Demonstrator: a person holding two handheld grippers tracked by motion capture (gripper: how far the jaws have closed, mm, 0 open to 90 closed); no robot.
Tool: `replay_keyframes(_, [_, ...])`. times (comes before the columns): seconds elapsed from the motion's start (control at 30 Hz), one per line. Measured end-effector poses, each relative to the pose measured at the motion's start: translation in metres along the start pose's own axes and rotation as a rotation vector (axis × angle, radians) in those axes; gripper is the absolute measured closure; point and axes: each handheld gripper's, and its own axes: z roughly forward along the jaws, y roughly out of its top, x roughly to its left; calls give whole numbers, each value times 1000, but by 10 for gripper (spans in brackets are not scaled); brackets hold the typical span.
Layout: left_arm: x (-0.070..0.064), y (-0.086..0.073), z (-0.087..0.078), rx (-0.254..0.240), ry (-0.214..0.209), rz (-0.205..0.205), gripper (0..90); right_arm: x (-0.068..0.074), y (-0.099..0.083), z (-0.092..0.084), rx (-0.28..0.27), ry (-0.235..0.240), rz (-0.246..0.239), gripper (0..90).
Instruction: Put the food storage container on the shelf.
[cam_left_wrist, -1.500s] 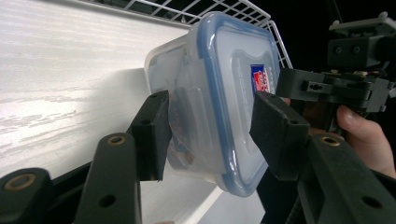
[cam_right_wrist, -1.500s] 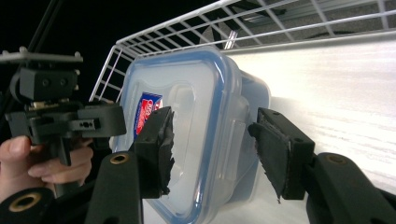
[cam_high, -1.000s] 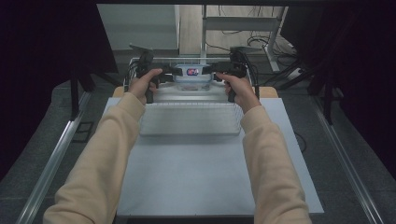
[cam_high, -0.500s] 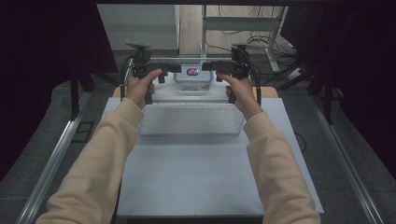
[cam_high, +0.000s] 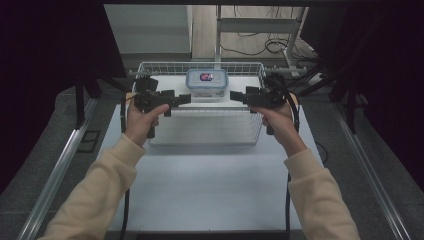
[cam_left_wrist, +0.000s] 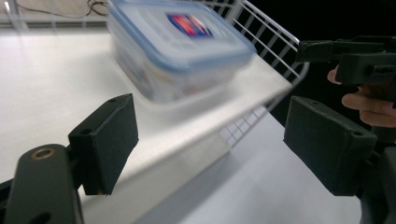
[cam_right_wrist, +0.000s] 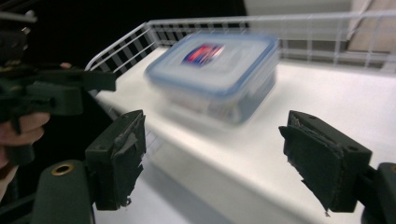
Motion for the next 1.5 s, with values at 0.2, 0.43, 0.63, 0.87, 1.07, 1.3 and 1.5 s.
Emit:
replay_keyframes(0.2, [-15, -41, -11, -20, -8, 55, 184, 10, -39, -12, 13, 17, -86, 229])
replay_keyframes(0.43, [-22, -103, -21, 11, -41, 43, 195, 17, -101, -27, 19, 51, -98, 237])
replay_keyframes(0.63, [-18, -158, -16, 93, 31, 77, 225, 24, -150, -35, 19, 49, -95, 240])
replay_keyframes(0.87, [-9, -187, -17, 160, 89, 90, 220, 25, -194, -41, 60, 4, -132, 247])
replay_keyframes(1.07, [-5, -208, -17, 213, 117, 107, 221, 20, -224, -28, 155, -17, -119, 245])
replay_keyframes(1.3, [-4, -210, -14, 233, 120, 114, 221, 18, -223, -28, 149, -39, -137, 244])
replay_keyframes(1.5, [-3, -214, -9, 259, 141, 137, 220, 20, -224, -28, 157, -55, -176, 240])
